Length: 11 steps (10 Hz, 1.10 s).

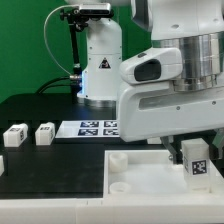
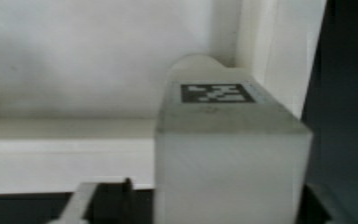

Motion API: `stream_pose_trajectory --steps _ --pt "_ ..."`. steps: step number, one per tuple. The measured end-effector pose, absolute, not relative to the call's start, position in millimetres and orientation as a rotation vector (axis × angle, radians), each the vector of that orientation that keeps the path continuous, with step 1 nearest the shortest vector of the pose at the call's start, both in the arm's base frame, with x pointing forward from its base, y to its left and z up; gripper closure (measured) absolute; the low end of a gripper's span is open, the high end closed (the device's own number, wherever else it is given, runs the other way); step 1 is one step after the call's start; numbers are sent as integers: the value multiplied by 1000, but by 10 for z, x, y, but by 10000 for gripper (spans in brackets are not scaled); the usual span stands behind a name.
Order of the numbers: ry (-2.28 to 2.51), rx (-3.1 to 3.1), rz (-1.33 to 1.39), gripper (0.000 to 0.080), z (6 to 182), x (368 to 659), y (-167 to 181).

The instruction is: Assemble one leg

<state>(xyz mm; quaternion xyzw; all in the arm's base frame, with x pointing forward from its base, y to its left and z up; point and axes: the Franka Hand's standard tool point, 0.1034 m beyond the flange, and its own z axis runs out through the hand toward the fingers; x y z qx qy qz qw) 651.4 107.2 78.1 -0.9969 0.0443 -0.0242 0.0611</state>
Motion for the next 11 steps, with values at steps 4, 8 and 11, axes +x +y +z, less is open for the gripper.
stream_pose_trajectory --steps 4,8,11 --pt "1087 -2800 -4 510 746 6492 1005" --pt "1953 -2232 147 509 722 6400 998" --pt "1956 -2234 151 499 712 6387 1023"
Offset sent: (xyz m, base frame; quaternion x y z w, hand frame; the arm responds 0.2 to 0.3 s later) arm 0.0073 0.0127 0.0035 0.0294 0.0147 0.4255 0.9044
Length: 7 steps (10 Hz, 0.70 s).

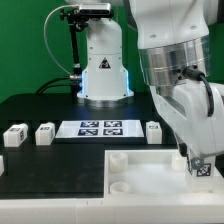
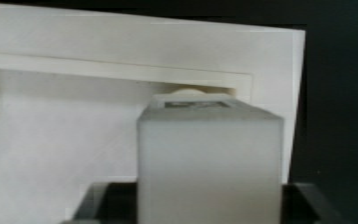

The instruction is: Assemble one leg

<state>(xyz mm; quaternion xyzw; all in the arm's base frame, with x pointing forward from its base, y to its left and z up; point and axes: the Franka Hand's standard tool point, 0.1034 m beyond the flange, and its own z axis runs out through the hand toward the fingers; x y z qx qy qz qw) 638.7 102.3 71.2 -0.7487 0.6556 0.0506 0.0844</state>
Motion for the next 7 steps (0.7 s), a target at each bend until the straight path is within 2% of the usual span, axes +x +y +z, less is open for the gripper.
stream_pose_trajectory --steps 1,2,4,7 --pt "1917 -2263 142 311 707 6390 1037" --pt "1713 -2402 92 188 677 6382 1075" --pt "1180 -2715 34 156 678 6350 1203" --pt "725 -2871 -8 150 662 6350 1169"
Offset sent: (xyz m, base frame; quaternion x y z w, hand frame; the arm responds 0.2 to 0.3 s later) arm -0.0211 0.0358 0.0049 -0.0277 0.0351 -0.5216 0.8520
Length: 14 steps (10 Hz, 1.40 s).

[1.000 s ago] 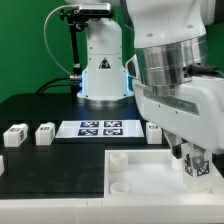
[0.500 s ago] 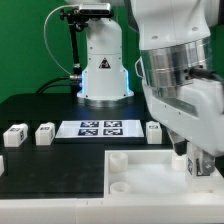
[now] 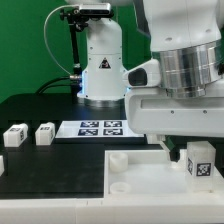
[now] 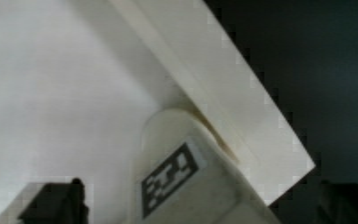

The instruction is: Assemble one leg

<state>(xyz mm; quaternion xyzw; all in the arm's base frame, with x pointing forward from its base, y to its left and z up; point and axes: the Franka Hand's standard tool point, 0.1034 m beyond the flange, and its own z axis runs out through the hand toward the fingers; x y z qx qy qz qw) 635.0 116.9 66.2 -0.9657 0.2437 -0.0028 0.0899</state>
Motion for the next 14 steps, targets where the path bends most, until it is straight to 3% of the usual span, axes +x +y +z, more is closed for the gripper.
stream_pose_trajectory --steps 2,5,7,10,14 --pt "10 -3024 -26 150 719 6431 1159" --pt "57 -3020 -39 165 695 6435 1157" --pt "408 -2977 -13 502 694 6430 1184" --pt "1081 -2821 37 501 681 6423 1153" --pt "2101 -2145 92 501 678 6422 1124"
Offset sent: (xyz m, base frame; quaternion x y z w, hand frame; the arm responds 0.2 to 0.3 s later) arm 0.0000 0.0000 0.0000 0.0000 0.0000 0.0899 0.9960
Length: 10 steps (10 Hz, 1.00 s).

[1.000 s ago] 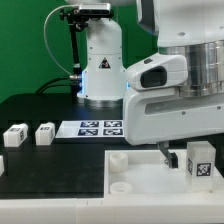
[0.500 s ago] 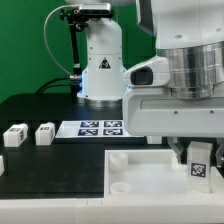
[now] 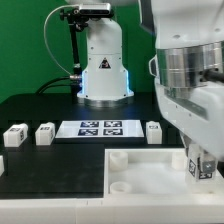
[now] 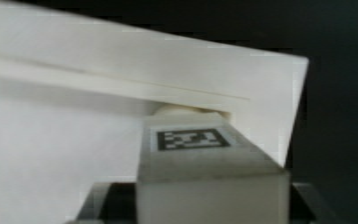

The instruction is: Assemble one leg

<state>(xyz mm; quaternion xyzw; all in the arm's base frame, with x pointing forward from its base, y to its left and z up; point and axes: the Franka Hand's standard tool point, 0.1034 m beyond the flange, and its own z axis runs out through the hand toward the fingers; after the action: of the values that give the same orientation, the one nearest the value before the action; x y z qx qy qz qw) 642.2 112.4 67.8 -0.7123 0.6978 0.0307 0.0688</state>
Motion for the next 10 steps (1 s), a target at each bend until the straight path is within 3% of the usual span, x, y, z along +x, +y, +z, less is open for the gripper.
stream_pose_trajectory --steps 4,5,6,10 --pt "2062 -2182 82 502 669 6404 1149" --pt "1760 -2453 31 320 656 6394 1210" --pt "1468 -2631 9 208 675 6405 1290" --pt "897 -2887 -34 152 670 6411 1241"
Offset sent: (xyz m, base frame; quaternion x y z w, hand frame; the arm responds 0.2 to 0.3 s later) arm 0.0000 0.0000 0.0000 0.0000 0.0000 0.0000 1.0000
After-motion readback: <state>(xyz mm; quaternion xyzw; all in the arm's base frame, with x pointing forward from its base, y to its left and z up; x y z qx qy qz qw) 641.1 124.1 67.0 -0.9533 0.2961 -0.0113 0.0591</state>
